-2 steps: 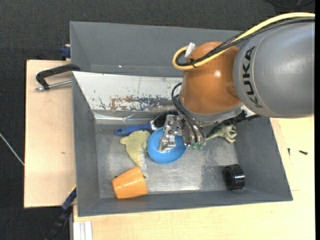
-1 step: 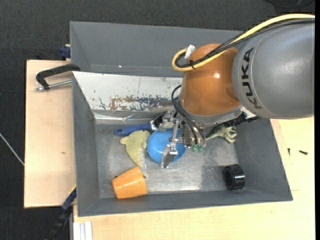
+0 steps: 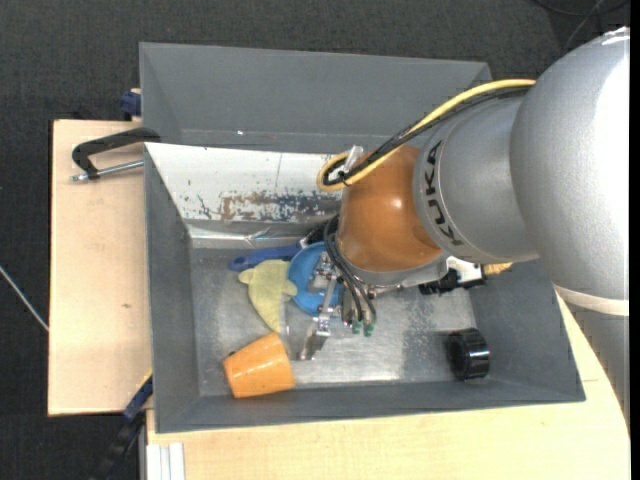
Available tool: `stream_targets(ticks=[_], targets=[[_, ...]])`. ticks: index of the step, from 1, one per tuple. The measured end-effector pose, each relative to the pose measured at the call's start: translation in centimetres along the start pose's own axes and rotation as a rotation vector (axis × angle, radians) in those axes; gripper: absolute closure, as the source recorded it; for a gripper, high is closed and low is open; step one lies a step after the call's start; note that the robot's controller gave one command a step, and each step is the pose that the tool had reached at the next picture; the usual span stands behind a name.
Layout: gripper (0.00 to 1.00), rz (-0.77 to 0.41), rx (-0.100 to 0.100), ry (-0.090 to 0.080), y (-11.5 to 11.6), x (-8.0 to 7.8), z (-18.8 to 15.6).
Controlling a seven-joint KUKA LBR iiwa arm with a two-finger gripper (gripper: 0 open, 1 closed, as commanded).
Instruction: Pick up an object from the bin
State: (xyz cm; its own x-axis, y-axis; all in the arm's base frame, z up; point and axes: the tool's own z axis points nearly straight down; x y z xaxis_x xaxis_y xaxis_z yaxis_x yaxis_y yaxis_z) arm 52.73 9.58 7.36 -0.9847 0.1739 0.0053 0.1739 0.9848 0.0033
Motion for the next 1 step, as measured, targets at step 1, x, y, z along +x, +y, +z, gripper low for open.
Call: stream_targets(ticks=[1], targets=[[1.00, 0.003, -0.001, -0.015, -0.15, -0.42, -0.28]])
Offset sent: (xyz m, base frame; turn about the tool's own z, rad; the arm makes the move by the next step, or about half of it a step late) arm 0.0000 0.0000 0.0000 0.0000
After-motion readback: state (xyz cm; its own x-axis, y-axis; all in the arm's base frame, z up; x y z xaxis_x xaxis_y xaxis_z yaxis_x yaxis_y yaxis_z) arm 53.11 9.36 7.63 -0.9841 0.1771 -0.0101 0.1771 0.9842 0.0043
